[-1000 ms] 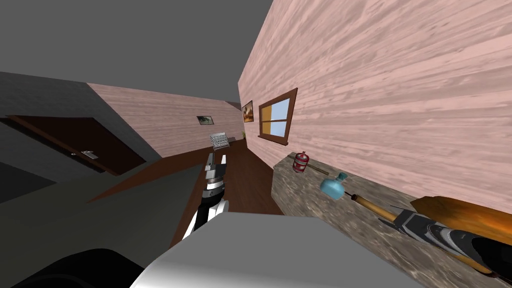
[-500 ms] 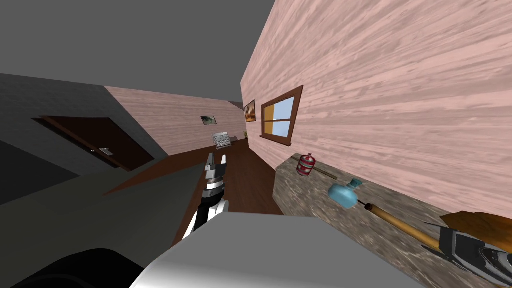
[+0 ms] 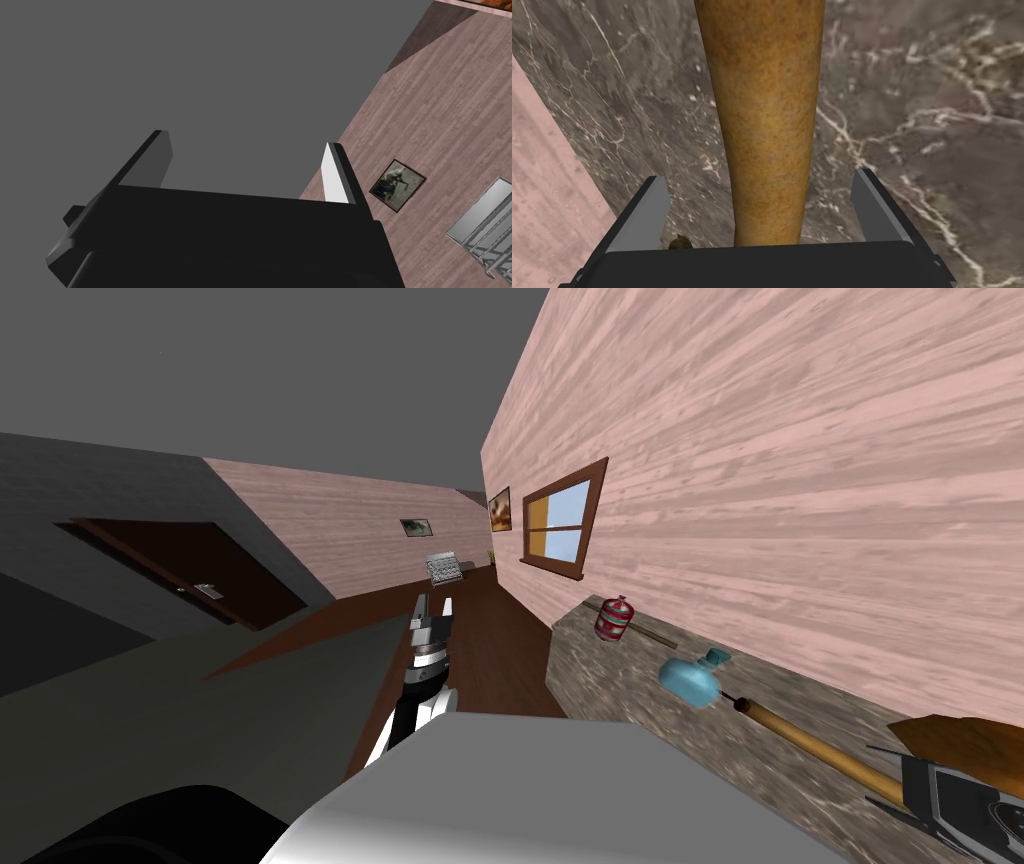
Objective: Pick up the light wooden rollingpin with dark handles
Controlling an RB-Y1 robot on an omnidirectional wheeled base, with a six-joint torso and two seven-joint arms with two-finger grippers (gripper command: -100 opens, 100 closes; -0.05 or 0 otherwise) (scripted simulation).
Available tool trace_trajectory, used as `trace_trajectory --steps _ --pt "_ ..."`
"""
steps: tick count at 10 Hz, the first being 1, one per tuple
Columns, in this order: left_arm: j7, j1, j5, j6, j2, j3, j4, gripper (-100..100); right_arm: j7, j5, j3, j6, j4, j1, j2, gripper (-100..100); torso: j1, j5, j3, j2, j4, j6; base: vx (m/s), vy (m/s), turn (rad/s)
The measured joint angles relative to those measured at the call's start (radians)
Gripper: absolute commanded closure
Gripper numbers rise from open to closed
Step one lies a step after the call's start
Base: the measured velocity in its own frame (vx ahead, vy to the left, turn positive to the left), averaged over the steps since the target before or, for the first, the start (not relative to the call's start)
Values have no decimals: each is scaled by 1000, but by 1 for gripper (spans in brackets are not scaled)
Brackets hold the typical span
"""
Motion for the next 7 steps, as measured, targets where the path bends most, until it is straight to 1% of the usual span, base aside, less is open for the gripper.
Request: trace_trajectory --steps 3,5,7 --pt "0 0 0 0 0 0 0 0 57 -25 74 -43 85 -90 22 -100 0 0 -2 -3 -1 0 58 7 -71" --pt "0 0 0 0 0 0 0 0 84 -35 102 -64 125 -136 32 -100 0 0 -1 -2 -1 0 43 4 -74" --pt "0 0 0 0 0 0 0 0 123 -51 150 -94 184 -198 47 -100 0 -1 -2 -2 -1 0 56 11 -90"
